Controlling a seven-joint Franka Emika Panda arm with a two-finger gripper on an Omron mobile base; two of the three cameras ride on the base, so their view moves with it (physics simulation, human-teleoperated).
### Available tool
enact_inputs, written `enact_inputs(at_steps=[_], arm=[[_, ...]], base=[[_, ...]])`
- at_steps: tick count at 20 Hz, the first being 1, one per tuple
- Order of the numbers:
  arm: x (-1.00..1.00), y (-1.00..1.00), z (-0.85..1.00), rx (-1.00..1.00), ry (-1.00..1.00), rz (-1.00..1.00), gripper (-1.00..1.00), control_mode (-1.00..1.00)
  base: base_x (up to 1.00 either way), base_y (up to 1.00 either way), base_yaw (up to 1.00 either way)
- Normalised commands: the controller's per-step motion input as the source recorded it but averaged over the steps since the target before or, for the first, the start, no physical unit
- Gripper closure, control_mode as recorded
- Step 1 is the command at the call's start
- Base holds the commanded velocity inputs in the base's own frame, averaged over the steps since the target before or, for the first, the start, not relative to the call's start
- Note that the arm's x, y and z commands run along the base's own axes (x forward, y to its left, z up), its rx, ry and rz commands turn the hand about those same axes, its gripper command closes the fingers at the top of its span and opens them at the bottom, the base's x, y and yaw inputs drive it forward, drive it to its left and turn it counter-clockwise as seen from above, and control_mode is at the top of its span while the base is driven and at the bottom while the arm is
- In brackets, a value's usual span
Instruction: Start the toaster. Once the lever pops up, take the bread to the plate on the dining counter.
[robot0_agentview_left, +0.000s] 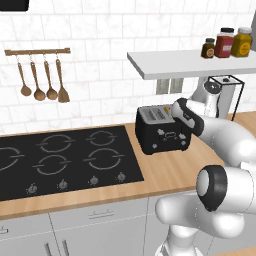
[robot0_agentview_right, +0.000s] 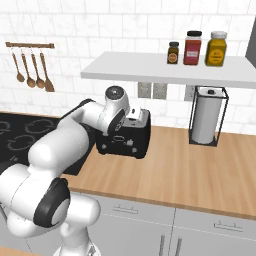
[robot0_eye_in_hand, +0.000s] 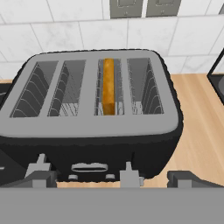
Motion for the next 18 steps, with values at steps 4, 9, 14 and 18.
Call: enact_inputs(at_steps=[4,9,14,18], arm=[[0.0,0.0,0.0,0.0,0.0,0.0,-1.0,-1.0],[0.0,0.0,0.0,0.0,0.0,0.0,-1.0,-1.0],[0.0,0.0,0.0,0.0,0.0,0.0,-1.0,-1.0],[0.0,0.0,0.0,0.0,0.0,0.0,-1.0,-1.0]], base=[[0.0,0.0,0.0],[0.0,0.0,0.0],[0.0,0.0,0.0],[0.0,0.0,0.0]])
